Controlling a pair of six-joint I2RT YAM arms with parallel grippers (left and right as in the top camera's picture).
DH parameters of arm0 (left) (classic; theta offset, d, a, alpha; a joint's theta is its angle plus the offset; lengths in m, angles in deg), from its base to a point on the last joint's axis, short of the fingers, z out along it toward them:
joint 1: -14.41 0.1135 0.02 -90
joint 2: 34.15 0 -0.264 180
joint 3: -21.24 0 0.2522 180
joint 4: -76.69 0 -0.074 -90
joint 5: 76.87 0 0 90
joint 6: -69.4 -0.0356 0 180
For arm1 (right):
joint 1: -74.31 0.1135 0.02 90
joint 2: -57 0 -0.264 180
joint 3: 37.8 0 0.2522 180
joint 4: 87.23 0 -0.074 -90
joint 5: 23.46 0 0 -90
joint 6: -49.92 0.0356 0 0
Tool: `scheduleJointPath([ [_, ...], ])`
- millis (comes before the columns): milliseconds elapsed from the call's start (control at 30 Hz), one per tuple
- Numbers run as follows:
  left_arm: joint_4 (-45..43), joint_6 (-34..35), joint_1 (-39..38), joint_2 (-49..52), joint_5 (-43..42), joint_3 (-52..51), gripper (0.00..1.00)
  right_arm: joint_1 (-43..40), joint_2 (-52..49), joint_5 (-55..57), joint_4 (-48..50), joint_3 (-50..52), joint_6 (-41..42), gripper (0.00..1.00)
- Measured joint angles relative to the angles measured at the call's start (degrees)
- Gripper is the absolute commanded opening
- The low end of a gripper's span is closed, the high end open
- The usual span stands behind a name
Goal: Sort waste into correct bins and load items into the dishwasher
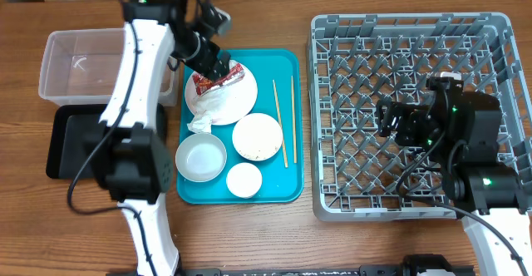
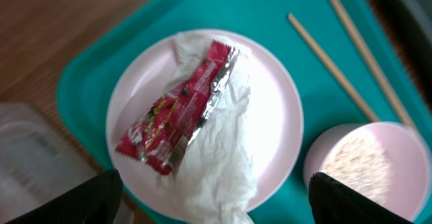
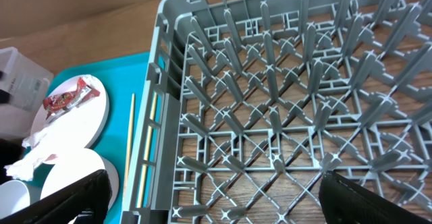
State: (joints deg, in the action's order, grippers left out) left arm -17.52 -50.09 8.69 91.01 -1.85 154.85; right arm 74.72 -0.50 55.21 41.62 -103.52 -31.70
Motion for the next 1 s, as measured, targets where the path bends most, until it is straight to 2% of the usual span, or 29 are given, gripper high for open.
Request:
scheduleJointPath([
  [167, -0.2, -6.6, -3.5, 7.7, 2.6, 0.0, 1.0, 0.0, -1.9, -0.3, 0.0, 0.0, 0.4, 1.0],
  [500, -3.0, -8.2, -5.0, 12.5, 11.4, 0.0, 1.0, 0.0, -2.4, -0.3, 0.0, 0.0, 0.4, 1.0],
  [600, -3.2, -8.2, -5.0, 15.0, 13.3, 0.3, 0.63, 0.0, -2.4, -0.2, 0.1, 0.0, 0.4, 1.0],
  [667, -3.2, -8.3, -5.1, 15.2, 13.7, 0.9, 0.04, 0.0, -2.4, 0.0, 0.1, 0.0, 0.4, 1.0],
  [867, -0.9, -5.2, -5.2, 15.6, 14.4, 2.0, 0.04, 0.0, -2.4, 0.4, 0.3, 0.0, 0.4, 1.0],
  [1000, 8.7, 0.7, -5.2, 17.9, 11.2, 11.1, 0.04, 0.0, -2.4, 0.5, 0.5, 0.0, 0.4, 1.0],
])
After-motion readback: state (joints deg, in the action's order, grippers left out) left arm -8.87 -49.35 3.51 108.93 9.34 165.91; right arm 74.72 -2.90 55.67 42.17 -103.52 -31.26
